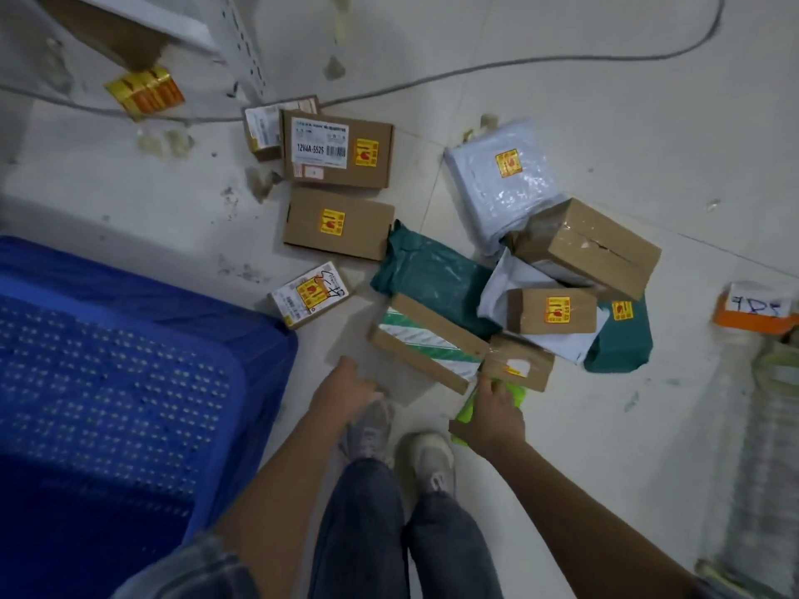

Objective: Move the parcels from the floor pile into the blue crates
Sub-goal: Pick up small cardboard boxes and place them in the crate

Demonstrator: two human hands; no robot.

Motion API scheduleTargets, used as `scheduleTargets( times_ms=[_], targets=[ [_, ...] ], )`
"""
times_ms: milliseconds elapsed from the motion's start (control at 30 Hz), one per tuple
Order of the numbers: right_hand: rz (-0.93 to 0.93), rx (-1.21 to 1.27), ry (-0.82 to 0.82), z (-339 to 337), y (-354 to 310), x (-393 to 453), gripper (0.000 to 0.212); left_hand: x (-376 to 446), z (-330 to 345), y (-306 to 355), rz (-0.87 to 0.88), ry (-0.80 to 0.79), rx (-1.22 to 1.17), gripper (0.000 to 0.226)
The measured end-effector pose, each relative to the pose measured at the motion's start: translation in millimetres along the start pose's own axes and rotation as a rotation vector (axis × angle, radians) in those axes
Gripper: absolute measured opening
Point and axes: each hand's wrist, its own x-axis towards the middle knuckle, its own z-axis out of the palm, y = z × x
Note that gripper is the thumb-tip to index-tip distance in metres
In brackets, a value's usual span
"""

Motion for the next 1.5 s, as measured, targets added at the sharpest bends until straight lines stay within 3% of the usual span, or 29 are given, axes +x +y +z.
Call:
scheduleTargets(
  times_ms=[133,267,400,600,667,833,967,1067,1267,1433,1500],
  targets=[
    [-0.067,-0.19,0.03,8,-23,47,0.107,48,6,-3,-0.12,-0.027,-0.254,0.057],
    [-0.134,-0.373,0.083,27,-36,95,0.113,84,23,-10,-0.163,-0.048,-0.405,0.069],
    [-0.124,-0.412,0.213,43,-44,127,0.117,106,40,-17,-0.194,-0.08,-0.548,0.061],
    [-0.208,-0.229,0.326,34,-31,130,0.119,98,49,-37,-0.186,-0.086,-0.633,0.052],
    [-0.214,-0.045,0.263,24,-24,123,0.116,87,46,-37,-0.17,-0.081,-0.638,0.056],
    [-0.108,0.825,-0.121,-5,-12,90,0.099,47,19,-20,-0.056,-0.139,-0.699,0.077],
    [-0.128,1.098,-0.269,-30,-16,59,0.083,9,-11,2,0.059,-0.213,-0.833,0.073],
    [-0.188,1.114,-0.339,-48,-23,41,0.069,-19,-33,13,0.108,-0.171,-0.855,0.073],
    [-0.345,1.049,-0.38,-84,-54,-2,0.087,-75,-67,14,0.227,-0.025,-0.94,0.06],
    [-0.506,0.95,-0.334,-102,-92,-46,0.094,-129,-93,-13,0.322,0.05,-0.99,0.089],
    [-0.562,0.913,-0.331,-100,-114,-66,0.092,-147,-105,-31,0.327,0.098,-1.044,0.085]
  ],
)
